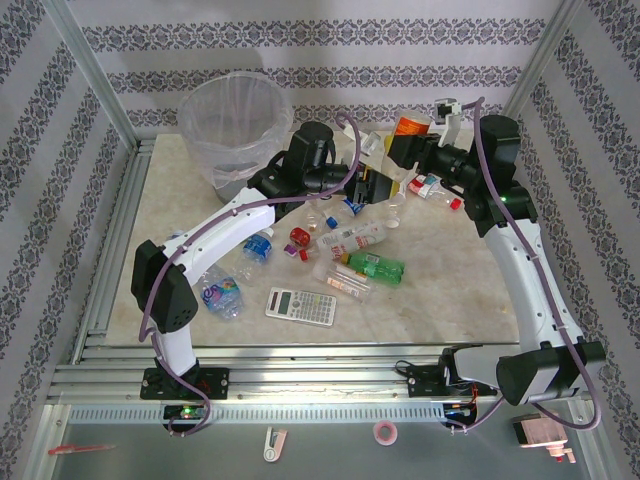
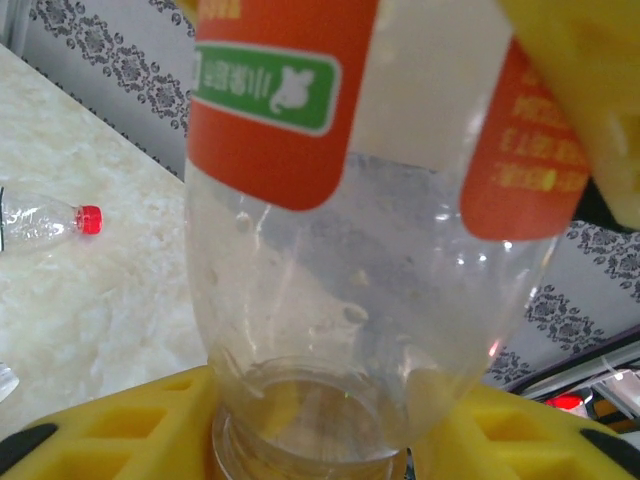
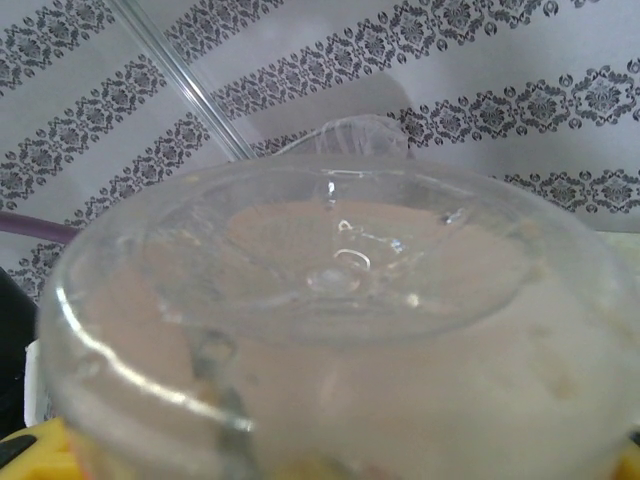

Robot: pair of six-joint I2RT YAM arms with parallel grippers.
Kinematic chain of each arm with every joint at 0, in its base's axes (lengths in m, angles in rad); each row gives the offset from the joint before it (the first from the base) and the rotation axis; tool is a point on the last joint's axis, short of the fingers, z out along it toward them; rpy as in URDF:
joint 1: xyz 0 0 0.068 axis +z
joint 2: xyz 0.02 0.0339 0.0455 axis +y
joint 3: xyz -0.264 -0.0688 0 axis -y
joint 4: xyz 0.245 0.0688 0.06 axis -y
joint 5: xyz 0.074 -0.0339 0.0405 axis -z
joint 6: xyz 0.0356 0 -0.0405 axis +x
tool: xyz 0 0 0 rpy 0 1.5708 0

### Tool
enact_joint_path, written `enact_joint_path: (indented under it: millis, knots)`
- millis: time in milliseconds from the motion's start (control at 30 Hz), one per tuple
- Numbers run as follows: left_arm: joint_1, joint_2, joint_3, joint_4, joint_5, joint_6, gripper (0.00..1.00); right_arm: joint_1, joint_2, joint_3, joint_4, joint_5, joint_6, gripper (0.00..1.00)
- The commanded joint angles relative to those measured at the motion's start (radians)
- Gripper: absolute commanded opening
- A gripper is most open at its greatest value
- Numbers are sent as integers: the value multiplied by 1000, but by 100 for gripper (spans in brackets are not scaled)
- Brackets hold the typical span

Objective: Throw the plastic bottles in the bin

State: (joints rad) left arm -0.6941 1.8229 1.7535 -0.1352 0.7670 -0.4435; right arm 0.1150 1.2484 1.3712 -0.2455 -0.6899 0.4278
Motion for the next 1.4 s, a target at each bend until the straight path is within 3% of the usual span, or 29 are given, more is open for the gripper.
enact_joint_path:
  millis: [0,233,533,767,900,1033,1133,1233,1367]
  knots:
    - [-10,16,0,22,17,-12,43,14,1,9,-4,-73,35,39]
    - [-10,6,-15,23,9,0,31,15,-1,11,-3,-87,49,39]
    - [-8,-4,-40,67,12,-8,4,17,2,15,-9,-97,45,43]
    - [-6,-5,-42,59,10,0,0,17,1,13,-9,-100,37,48]
    - [-3,-5,-42,58,9,6,0,17,-4,5,-6,-103,24,58]
    - [5,-7,-42,60,9,5,0,17,-18,-3,9,-94,14,80]
    - [14,-7,-40,52,0,11,0,17,-34,-10,24,-82,-3,92]
    - [30,-11,-34,23,-27,23,0,18,-43,-12,11,-56,-22,98]
    - [52,-25,-41,21,-47,28,0,18,-57,-17,-2,-21,-41,98]
